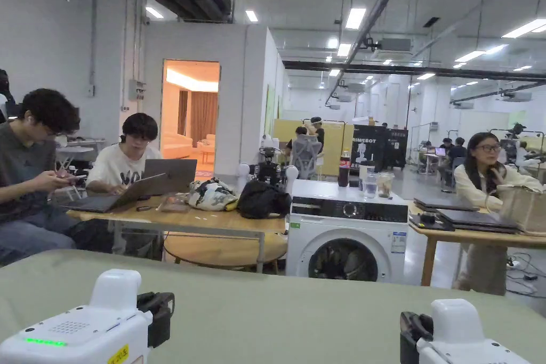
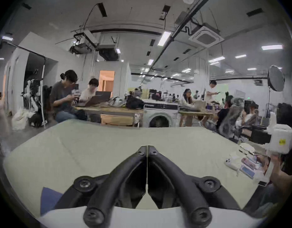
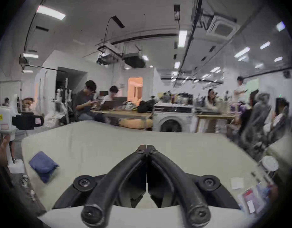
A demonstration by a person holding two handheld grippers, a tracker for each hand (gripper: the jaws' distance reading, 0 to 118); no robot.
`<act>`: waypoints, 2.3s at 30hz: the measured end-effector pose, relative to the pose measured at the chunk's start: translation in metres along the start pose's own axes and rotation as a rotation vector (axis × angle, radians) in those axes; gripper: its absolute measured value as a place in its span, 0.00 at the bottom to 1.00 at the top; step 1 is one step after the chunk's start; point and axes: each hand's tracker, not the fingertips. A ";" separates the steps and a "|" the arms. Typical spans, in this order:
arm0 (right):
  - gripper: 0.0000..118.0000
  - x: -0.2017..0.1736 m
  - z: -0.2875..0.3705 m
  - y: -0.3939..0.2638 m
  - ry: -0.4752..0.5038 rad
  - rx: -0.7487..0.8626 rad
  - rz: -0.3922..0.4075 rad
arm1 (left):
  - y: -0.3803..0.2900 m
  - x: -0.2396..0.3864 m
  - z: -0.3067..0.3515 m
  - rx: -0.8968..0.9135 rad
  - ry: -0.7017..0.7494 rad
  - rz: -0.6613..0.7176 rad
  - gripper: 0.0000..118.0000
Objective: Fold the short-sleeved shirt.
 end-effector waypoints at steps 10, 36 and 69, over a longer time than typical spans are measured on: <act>0.00 0.017 0.014 -0.007 -0.022 0.004 -0.034 | 0.006 0.024 0.006 0.040 0.000 -0.080 0.00; 0.70 -0.001 0.024 -0.009 0.016 0.030 -0.024 | 0.014 0.028 0.021 0.075 0.073 -0.086 0.66; 0.89 0.016 0.035 -0.014 0.056 -0.026 -0.252 | 0.004 0.038 0.042 0.085 0.020 -0.100 1.00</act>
